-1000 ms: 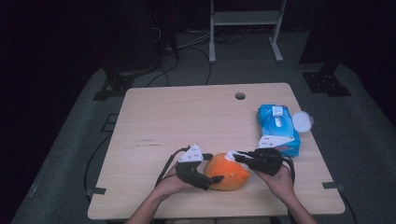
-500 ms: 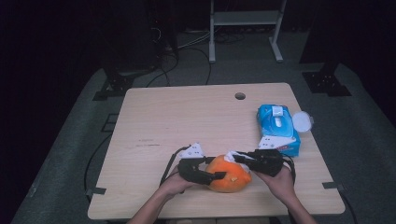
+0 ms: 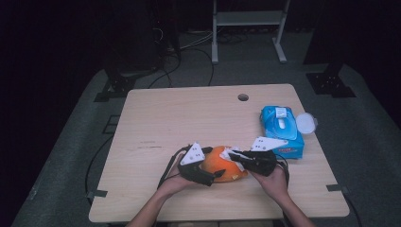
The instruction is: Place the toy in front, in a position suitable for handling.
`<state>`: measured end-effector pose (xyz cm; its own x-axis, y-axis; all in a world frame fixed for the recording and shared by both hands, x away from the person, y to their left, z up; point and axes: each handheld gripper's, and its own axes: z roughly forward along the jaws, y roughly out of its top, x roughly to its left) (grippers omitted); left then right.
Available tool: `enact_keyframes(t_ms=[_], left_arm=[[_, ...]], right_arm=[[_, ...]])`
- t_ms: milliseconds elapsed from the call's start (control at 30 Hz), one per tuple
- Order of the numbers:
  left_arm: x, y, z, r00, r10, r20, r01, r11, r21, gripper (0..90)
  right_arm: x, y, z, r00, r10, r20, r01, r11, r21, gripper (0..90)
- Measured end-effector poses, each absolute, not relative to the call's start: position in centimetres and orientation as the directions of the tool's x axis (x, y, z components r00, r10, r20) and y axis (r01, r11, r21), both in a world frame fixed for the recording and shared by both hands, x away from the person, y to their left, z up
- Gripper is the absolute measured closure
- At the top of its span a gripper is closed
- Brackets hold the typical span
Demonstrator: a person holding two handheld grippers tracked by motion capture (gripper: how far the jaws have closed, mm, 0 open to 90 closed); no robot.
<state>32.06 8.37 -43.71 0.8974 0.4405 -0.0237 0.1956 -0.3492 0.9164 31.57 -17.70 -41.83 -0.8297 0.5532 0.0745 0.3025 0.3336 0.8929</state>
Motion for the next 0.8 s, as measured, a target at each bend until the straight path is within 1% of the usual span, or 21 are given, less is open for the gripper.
enact_keyframes(t_ms=[67, 133, 233, 300, 367, 500, 633, 733, 800], left_arm=[[32.5, 8.5, -44.3, 0.893, 0.441, -0.085, 0.262, -0.358, 0.896, 9.7], [32.3, 8.3, -44.6, 0.894, 0.442, -0.074, 0.257, -0.37, 0.893, 12.6], [32.0, 8.0, -44.5, 0.897, 0.439, -0.048, 0.239, -0.391, 0.889, 13.5], [32.0, 8.0, -44.6, 0.896, 0.442, -0.046, 0.238, -0.39, 0.89, 13.8], [32.0, 8.3, -44.6, 0.895, 0.443, -0.043, 0.238, -0.395, 0.887, 15.2], [32.5, 9.0, -44.8, 0.89, 0.448, -0.085, 0.273, -0.373, 0.887, 17.4], [32.9, 9.6, -45.0, 0.882, 0.456, -0.122, 0.303, -0.35, 0.886, 17.4], [32.9, 9.9, -45.2, 0.873, 0.465, -0.145, 0.325, -0.336, 0.884, 17.3], [32.9, 9.9, -45.2, 0.873, 0.466, -0.144, 0.326, -0.338, 0.883, 17.3]], right_arm=[[31.5, -17.9, -42.0, -0.831, 0.548, 0.095, 0.313, 0.321, 0.894, 82.0], [31.2, -17.6, -42.0, -0.829, 0.553, 0.087, 0.311, 0.325, 0.893, 82.0], [29.8, -16.1, -41.4, -0.84, 0.543, -0.018, 0.228, 0.382, 0.896, 82.0], [29.2, -15.3, -41.2, -0.855, 0.517, -0.034, 0.204, 0.396, 0.895, 82.0], [29.0, -15.1, -41.1, -0.856, 0.512, -0.065, 0.183, 0.419, 0.889, 82.0], [30.2, -17.2, -41.3, -0.828, 0.561, -0.017, 0.242, 0.383, 0.891, 82.0], [31.4, -19.8, -42.2, -0.79, 0.608, 0.086, 0.342, 0.319, 0.884, 81.9], [31.6, -20.7, -42.7, -0.78, 0.608, 0.147, 0.392, 0.292, 0.872, 81.8], [31.5, -20.7, -42.9, -0.783, 0.598, 0.17, 0.401, 0.277, 0.873, 81.8]])
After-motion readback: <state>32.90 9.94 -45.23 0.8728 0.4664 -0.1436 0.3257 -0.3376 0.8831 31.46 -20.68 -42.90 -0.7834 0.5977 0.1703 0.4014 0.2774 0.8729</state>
